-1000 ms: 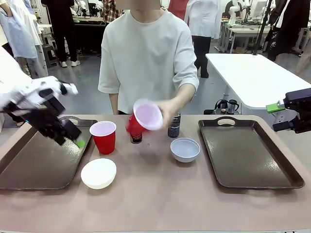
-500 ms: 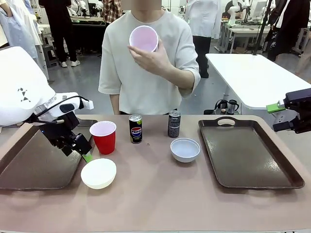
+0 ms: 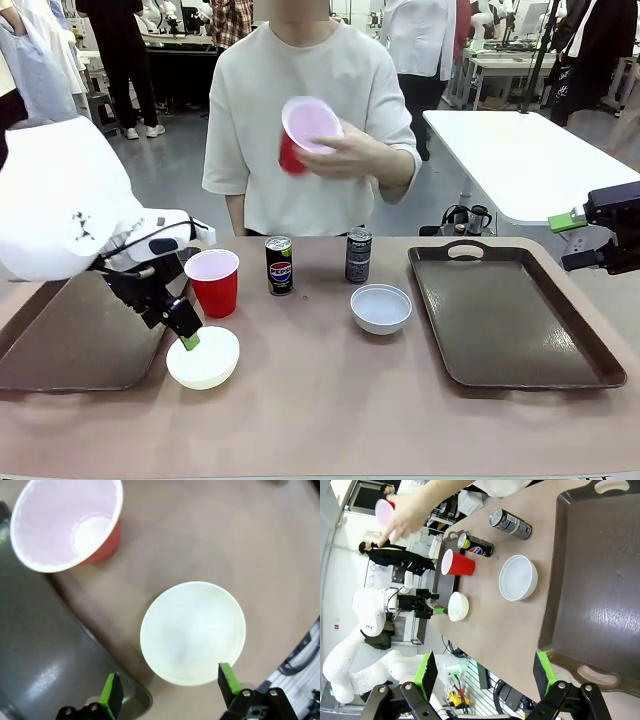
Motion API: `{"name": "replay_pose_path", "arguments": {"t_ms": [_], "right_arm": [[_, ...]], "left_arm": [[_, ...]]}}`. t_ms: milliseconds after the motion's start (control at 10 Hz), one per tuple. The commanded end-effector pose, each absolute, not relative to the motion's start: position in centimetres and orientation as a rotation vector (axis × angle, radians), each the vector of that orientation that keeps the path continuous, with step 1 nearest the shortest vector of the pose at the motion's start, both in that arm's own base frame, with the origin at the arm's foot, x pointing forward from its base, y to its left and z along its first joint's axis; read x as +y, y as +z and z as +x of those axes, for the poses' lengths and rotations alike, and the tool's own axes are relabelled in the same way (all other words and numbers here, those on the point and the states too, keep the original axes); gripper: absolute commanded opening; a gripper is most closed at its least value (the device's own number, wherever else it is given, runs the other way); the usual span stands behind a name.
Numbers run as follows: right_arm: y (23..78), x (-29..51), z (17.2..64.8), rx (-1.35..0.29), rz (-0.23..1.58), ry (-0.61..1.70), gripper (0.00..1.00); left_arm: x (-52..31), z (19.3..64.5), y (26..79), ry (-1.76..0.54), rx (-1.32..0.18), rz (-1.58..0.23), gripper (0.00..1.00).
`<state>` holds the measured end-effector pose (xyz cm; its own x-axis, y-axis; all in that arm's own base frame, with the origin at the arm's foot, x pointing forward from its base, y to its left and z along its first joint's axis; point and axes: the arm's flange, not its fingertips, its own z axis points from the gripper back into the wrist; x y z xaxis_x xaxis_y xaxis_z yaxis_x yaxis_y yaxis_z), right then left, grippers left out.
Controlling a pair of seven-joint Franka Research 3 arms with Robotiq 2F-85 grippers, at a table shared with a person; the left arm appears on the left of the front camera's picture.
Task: Prepare tableware on both trays.
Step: Pick up a Picnic Bowl from the table and place it on a Handle tray.
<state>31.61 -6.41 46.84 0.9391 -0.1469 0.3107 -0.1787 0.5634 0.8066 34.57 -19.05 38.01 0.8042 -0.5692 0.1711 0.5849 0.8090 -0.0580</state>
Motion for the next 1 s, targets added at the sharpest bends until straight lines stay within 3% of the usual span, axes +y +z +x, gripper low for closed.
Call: {"name": "replay_pose_path", "arguments": {"t_ms": [0,100,400,500,600,700,900], "right_arm": [[46.7,-6.4,32.0,-0.380,1.008,0.024,1.00],[46.7,-6.4,32.0,-0.380,1.008,0.024,1.00],[46.7,-6.4,32.0,-0.380,1.008,0.024,1.00],[46.7,-6.4,32.0,-0.380,1.008,0.024,1.00],[46.7,-6.4,32.0,-0.380,1.008,0.024,1.00],[46.7,-6.4,32.0,-0.380,1.008,0.024,1.00],[46.7,-6.4,32.0,-0.380,1.008,0.024,1.00]], "left_arm": [[-18.7,36.0,35.4,-0.595,-0.175,-0.032,1.00],[-18.5,36.6,34.4,-0.588,-0.173,-0.034,1.00],[-18.5,37.6,32.3,-0.597,-0.173,-0.086,0.75],[-18.8,37.8,32.0,-0.600,-0.173,-0.095,0.63],[-18.9,37.9,32.3,-0.599,-0.186,-0.092,0.18],[-19.0,38.0,32.6,-0.598,-0.191,-0.092,0.06],[-19.1,38.0,32.4,-0.592,-0.189,-0.088,0.00]]}}
